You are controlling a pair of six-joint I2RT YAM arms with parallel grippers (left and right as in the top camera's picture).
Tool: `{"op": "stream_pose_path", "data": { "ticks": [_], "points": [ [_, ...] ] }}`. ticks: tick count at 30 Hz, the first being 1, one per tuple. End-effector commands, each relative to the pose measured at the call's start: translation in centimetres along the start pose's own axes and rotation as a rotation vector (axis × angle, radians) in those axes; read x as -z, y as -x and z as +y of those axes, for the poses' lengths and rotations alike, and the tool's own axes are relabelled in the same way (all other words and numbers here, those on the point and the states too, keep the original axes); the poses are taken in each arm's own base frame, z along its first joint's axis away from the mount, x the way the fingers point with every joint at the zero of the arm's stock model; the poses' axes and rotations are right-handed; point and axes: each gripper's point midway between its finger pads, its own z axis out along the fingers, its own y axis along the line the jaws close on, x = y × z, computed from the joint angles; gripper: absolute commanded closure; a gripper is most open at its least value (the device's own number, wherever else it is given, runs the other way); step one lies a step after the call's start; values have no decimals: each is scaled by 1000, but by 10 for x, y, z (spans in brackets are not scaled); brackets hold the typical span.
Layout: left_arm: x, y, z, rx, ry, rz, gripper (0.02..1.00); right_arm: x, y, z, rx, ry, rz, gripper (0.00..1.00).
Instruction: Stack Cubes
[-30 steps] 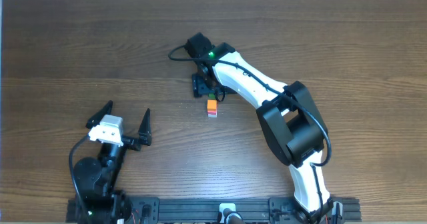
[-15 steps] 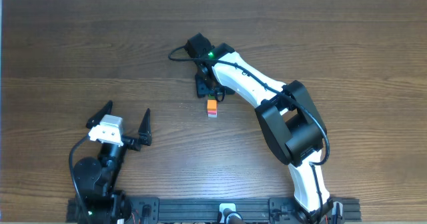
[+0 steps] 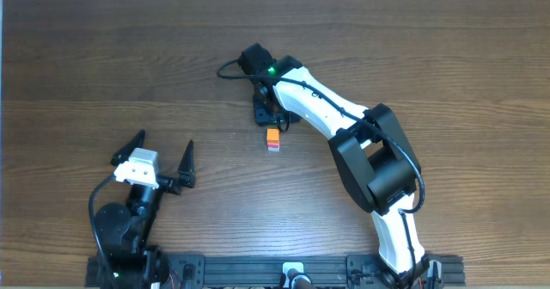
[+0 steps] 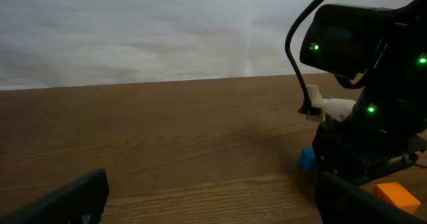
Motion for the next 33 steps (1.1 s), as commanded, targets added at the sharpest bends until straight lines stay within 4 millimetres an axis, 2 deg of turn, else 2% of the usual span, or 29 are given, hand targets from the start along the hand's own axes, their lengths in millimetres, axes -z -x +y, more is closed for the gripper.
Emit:
{"op": "stream_pose_path", "data": {
  "ticks": [1, 9, 18, 27, 33],
  "points": [
    [0, -2, -1, 11, -8, -2, 18, 0, 5, 2, -12, 11, -3, 579],
    [0, -2, -1, 11, -8, -2, 18, 0, 5, 3, -13, 16, -1, 665],
    [0, -2, -1, 11, -8, -2, 18, 0, 3, 7, -21, 38, 11, 689],
    [0, -2, -1, 11, -8, -2, 18, 0, 3, 7, -65, 38, 11, 759],
    [0, -2, -1, 11, -8, -2, 18, 0, 3, 6, -84, 36, 12, 763]
  ]
}}
